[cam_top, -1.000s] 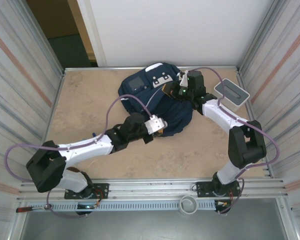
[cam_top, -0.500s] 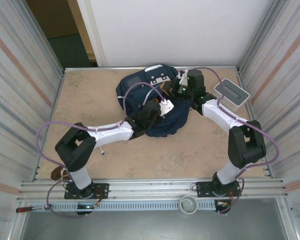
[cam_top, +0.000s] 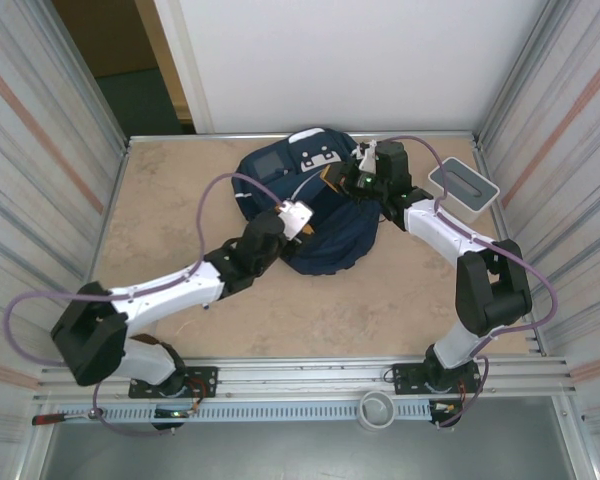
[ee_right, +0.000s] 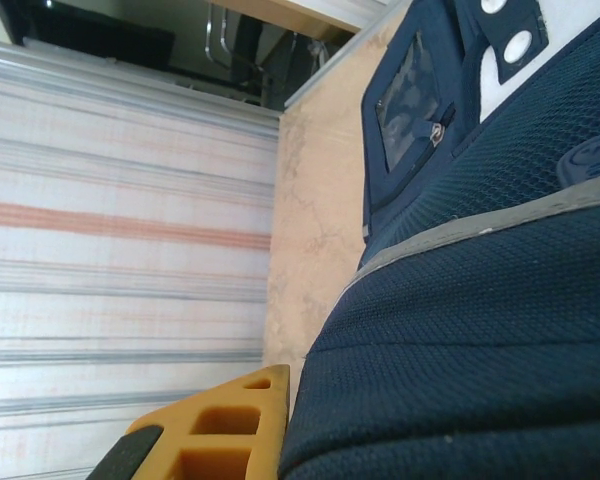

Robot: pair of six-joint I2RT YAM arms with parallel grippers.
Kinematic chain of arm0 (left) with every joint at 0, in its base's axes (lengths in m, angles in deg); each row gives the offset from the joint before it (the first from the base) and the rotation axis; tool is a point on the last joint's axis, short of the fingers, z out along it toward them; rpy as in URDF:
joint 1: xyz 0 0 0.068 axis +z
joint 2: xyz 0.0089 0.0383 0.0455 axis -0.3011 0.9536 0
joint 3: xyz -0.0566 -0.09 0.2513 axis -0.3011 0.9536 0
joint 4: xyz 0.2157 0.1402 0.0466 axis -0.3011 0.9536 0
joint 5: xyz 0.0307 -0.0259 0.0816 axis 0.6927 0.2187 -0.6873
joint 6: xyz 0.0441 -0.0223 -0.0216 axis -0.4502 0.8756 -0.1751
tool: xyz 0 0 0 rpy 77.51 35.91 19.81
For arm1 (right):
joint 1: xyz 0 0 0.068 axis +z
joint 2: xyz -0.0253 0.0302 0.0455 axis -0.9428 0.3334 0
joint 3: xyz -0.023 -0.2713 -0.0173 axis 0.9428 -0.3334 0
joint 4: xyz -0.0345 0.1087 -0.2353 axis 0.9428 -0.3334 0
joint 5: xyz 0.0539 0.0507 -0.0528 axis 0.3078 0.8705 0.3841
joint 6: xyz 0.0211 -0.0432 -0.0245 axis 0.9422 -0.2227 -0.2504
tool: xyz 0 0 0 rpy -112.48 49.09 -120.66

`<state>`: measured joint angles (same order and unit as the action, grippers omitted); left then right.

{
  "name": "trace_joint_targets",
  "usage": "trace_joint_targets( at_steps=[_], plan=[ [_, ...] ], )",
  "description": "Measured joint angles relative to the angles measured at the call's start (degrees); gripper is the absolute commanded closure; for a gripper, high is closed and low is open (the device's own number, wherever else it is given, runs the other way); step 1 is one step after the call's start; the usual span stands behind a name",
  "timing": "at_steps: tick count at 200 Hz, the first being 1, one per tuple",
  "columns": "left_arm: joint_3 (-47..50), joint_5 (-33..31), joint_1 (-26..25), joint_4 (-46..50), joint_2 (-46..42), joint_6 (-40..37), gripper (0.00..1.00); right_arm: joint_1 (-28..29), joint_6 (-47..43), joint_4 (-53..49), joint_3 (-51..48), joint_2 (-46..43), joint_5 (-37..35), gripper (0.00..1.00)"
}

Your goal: Pack books, pencil case, and school supplies into a backpack

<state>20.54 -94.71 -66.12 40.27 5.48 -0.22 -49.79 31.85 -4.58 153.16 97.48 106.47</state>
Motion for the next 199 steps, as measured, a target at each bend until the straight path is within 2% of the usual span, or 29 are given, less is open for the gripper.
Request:
trace_joint_targets(
  at_steps=[37, 72, 101, 128, 199],
  plan=[
    [3.0, 9.0, 5.4, 4.8, -1.6, 9.8, 0.68, -0.2, 0.2, 1.6, -0.6, 0.4, 0.6, 0.92],
    [3.0, 14.2, 5.8, 5.0, 3.9, 14.7, 0.77, -0.2, 0.2, 2.0, -0.6, 0.9, 0.8, 0.92],
    [0.2, 14.7, 6.1, 4.3, 10.8, 16.5, 0.82, -0.2, 0.2, 2.0, -0.6, 0.9, 0.8, 0.92],
    [-3.2, 14.7, 7.6, 2.3, 15.8, 17.7, 0.83, -0.1, 0.2, 2.0, -0.6, 0.9, 0.8, 0.92],
    [-6.3, 14.8, 10.4, -1.7, 19.5, 21.1, 0.78, -0.1, 0.2, 4.3, -2.7, 0.9, 0.6, 0.92]
  ],
)
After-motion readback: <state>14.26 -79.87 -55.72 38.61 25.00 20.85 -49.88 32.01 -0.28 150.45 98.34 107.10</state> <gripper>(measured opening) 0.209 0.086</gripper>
